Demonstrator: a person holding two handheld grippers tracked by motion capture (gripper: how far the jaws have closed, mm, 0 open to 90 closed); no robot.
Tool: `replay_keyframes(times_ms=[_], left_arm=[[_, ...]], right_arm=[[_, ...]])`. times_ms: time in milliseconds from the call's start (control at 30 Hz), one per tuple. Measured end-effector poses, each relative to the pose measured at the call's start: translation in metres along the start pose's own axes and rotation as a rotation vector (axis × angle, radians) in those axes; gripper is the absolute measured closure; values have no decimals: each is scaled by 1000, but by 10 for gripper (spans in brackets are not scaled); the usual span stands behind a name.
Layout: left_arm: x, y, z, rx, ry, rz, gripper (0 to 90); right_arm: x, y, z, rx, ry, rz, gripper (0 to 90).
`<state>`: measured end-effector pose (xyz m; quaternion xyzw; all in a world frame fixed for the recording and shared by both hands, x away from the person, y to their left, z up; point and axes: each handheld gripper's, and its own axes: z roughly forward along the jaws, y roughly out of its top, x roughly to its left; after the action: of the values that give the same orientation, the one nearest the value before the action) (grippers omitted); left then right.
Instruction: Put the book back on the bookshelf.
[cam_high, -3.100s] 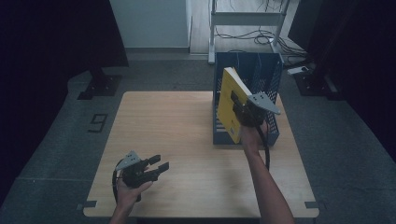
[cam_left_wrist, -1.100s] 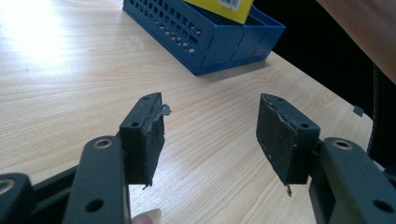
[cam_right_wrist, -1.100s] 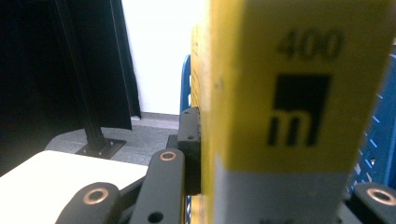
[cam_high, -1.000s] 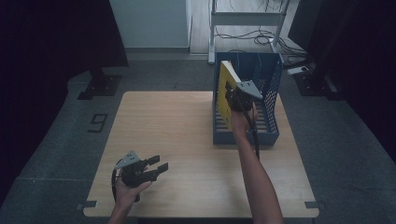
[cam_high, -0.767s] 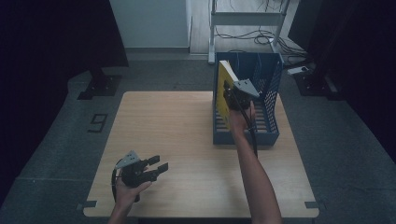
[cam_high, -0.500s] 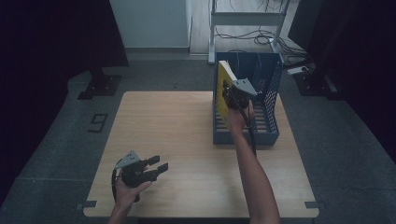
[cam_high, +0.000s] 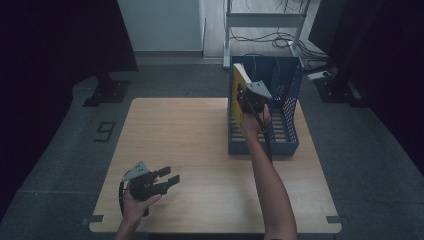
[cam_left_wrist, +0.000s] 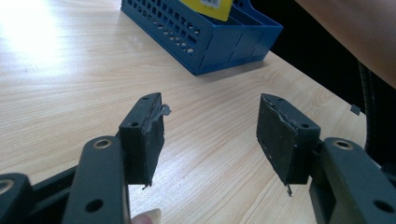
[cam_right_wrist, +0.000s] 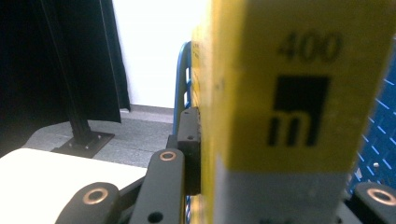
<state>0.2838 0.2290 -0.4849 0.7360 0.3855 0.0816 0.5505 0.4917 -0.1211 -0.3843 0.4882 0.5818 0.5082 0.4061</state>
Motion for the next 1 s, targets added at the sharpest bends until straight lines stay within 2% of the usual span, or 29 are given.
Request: replay_keyframes(times_ms=[367, 1000], left_arm=[[1, 0, -1, -5, 0, 0, 416], [2, -1, -2, -6, 4, -3, 415]], right_arm=[[-4, -7, 15, 17, -18, 15, 740], [-2, -21, 32, 49, -33, 11, 736]])
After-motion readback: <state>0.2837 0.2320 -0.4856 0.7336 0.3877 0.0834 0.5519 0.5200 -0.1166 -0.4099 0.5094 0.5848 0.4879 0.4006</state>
